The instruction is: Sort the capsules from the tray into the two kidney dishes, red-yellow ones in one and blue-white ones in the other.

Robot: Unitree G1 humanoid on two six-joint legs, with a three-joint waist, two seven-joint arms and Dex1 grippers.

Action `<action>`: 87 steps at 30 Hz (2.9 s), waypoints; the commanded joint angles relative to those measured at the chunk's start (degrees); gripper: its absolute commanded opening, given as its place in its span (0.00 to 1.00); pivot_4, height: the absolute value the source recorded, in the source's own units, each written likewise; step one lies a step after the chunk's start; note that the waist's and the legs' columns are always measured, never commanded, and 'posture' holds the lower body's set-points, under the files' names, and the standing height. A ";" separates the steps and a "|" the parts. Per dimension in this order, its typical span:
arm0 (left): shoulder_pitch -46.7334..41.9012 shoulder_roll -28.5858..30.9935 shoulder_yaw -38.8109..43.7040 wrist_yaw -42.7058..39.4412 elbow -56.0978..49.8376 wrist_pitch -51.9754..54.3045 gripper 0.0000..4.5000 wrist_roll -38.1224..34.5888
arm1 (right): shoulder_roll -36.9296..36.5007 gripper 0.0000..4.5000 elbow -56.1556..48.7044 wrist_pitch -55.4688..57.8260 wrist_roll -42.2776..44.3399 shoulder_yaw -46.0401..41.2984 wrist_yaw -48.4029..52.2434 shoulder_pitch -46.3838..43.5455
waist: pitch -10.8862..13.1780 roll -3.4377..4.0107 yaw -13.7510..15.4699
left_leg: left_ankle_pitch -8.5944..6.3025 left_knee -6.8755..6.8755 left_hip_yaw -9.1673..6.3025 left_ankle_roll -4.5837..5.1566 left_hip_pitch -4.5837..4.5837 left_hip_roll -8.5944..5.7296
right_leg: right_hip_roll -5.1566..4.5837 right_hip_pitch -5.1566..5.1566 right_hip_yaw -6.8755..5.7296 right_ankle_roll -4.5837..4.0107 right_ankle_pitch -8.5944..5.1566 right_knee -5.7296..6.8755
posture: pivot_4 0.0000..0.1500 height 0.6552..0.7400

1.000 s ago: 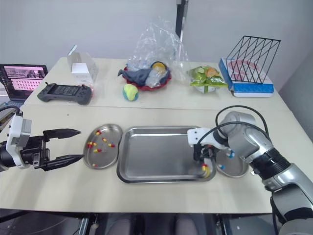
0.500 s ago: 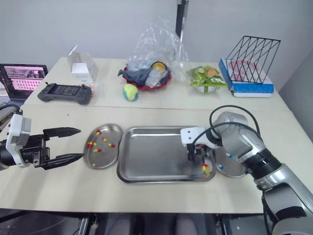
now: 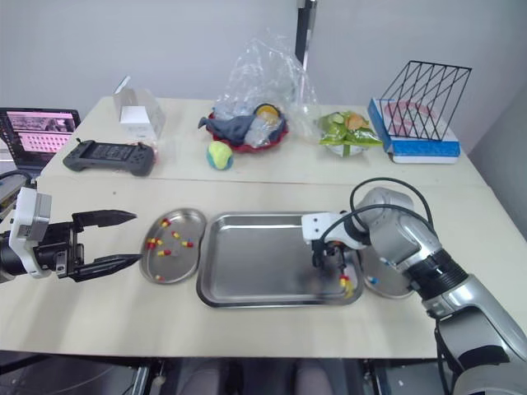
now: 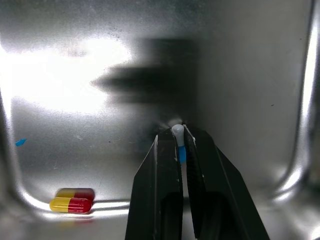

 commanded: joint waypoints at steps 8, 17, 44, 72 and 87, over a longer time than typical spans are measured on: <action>-0.74 1.31 0.90 0.14 -1.27 0.59 1.00 -0.64 | -1.93 0.01 -7.91 14.15 8.88 -9.53 2.18 0.25 | 0.00 0.00 0.00 | 0.00 -0.01 -0.04 0.00 -0.04 0.00 | 0.00 -0.05 0.00 0.00 0.00 0.00 | 1.00 0.77; -2.04 1.01 -0.05 -0.88 -0.54 0.69 1.00 -1.02 | -14.45 0.01 -1.54 24.23 17.05 -27.46 -3.16 6.76 | 0.00 0.00 1.05 | -0.14 -0.02 -0.09 0.23 -0.02 -0.02 | -0.05 0.03 -0.03 -0.01 -0.01 -0.06 | 1.00 0.77; 0.14 -0.33 5.79 2.53 16.91 -6.85 1.00 4.81 | -16.39 0.99 12.35 11.57 29.44 -52.34 -18.70 24.09 | 0.02 0.07 -0.04 | -0.10 -0.24 -0.04 0.19 0.12 0.01 | 0.02 0.07 0.06 -0.07 0.00 -0.12 | 1.00 0.77; -5.99 -0.72 3.10 4.69 26.36 -12.33 1.00 7.90 | -9.66 0.99 18.42 -4.16 39.35 -63.84 -22.97 35.08 | 0.01 0.09 -0.13 | -0.13 -0.32 -0.03 0.21 0.56 0.06 | -0.05 0.50 0.07 -0.06 0.01 -0.12 | 1.00 0.77; -38.05 -21.02 -37.82 4.82 9.82 1.28 1.00 16.30 | -8.62 0.99 -30.40 23.18 59.73 -74.43 -21.65 59.00 | -0.01 0.02 1.98 | -0.17 -0.03 -0.24 0.36 0.41 -0.29 | 0.06 0.71 0.24 0.24 0.14 -0.27 | 1.00 0.77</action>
